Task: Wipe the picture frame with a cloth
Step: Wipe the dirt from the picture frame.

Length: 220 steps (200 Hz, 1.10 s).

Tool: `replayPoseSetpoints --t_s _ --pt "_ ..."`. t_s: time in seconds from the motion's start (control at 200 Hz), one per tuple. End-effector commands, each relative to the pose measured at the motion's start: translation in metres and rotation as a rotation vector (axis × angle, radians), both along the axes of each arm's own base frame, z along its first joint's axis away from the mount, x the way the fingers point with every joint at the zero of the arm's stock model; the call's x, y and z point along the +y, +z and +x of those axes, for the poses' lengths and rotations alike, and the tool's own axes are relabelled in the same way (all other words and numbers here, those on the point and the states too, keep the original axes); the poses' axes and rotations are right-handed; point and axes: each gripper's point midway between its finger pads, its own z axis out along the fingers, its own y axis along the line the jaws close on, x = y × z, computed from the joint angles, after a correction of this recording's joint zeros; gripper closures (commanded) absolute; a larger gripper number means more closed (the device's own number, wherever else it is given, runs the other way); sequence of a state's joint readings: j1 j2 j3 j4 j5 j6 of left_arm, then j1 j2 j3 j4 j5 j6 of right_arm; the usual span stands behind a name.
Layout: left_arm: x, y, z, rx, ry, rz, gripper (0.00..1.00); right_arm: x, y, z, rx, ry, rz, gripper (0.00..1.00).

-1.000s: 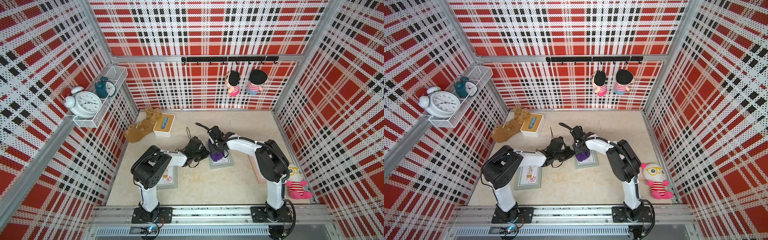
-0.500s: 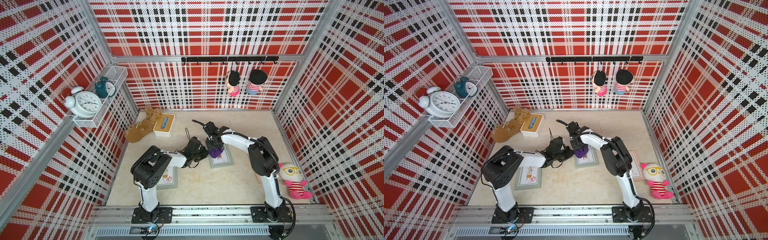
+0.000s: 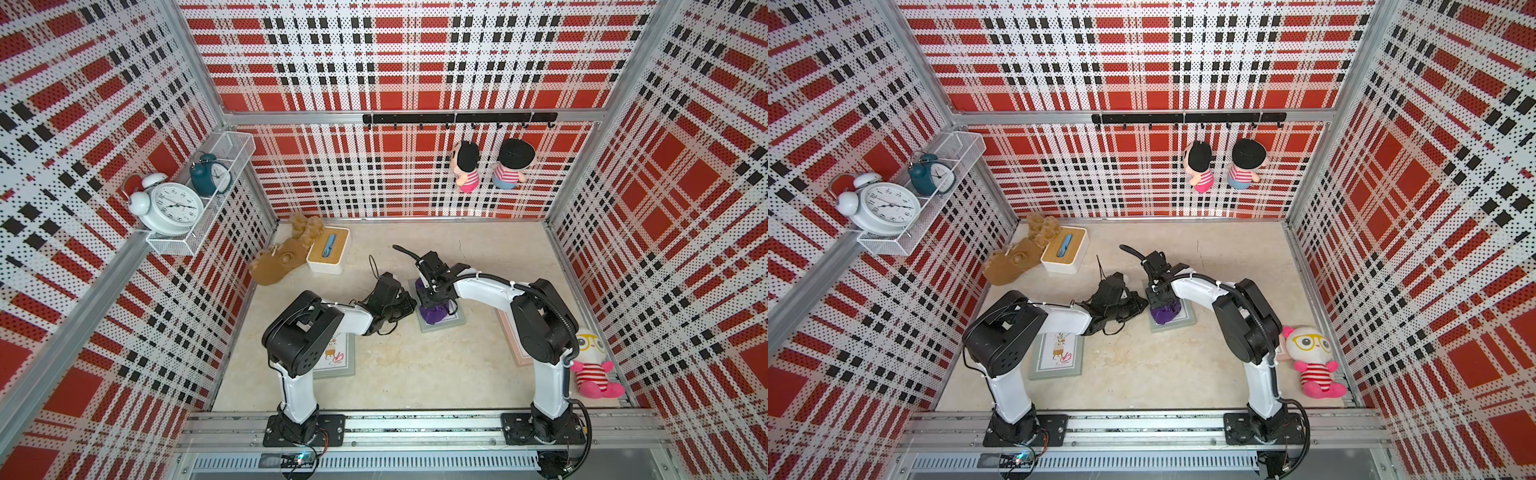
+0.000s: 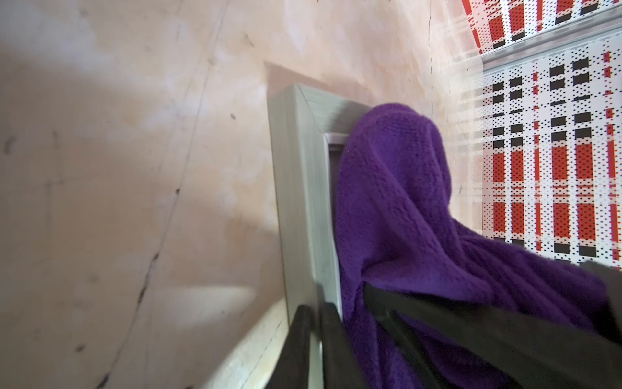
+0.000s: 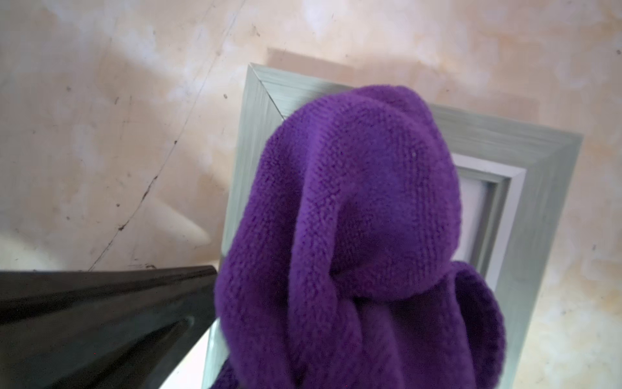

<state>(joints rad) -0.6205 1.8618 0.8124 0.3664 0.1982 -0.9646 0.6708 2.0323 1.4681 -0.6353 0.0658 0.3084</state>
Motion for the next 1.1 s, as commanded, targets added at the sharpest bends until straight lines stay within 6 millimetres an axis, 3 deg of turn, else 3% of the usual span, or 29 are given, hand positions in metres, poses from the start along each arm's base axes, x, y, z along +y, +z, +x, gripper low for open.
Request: replayPoseSetpoints --t_s 0.0,0.085,0.185,0.215,0.376,0.456,0.601,0.757,0.837,0.902,0.952,1.022,1.097 --pt "0.027 -0.068 -0.044 0.216 -0.013 0.162 0.88 -0.001 -0.050 -0.003 0.145 -0.009 -0.106 1.00" --pt "0.029 -0.069 -0.043 0.215 -0.009 0.167 0.88 0.009 -0.039 0.035 0.087 -0.067 -0.101 1.00" --pt "0.025 -0.063 -0.043 0.214 -0.024 0.159 0.88 0.001 -0.021 0.045 0.043 -0.096 -0.037 1.00" --pt "0.023 -0.060 -0.042 0.206 -0.029 0.157 0.89 -0.009 -0.017 0.041 0.041 -0.101 -0.030 1.00" --pt "0.014 -0.042 -0.030 0.168 -0.061 0.173 0.88 -0.069 0.041 0.031 -0.042 -0.162 0.063 1.00" --pt "0.007 -0.033 -0.022 0.147 -0.074 0.172 0.87 -0.099 0.057 0.030 -0.072 -0.204 0.062 1.00" --pt "-0.001 -0.021 -0.008 0.117 -0.086 0.170 0.87 -0.134 0.048 0.033 -0.062 -0.247 -0.021 1.00" --pt "-0.008 0.000 0.007 0.074 -0.086 0.155 0.84 -0.153 0.021 0.039 -0.014 -0.267 -0.098 1.00" --pt "-0.012 0.009 0.012 0.059 -0.091 0.145 0.81 -0.152 0.011 0.040 0.016 -0.256 -0.091 0.87" --pt "-0.014 0.016 0.015 0.046 -0.094 0.135 0.78 -0.150 0.011 0.041 0.023 -0.256 -0.078 0.64" --pt "-0.014 0.021 0.018 0.038 -0.094 0.130 0.74 -0.147 0.016 0.042 0.015 -0.259 -0.055 0.53" --pt "-0.013 0.026 0.020 0.031 -0.089 0.124 0.70 -0.142 0.029 0.045 -0.017 -0.267 -0.003 0.44" --pt "-0.010 0.029 0.023 0.023 -0.082 0.122 0.67 -0.136 0.041 0.045 -0.036 -0.270 0.074 0.41"
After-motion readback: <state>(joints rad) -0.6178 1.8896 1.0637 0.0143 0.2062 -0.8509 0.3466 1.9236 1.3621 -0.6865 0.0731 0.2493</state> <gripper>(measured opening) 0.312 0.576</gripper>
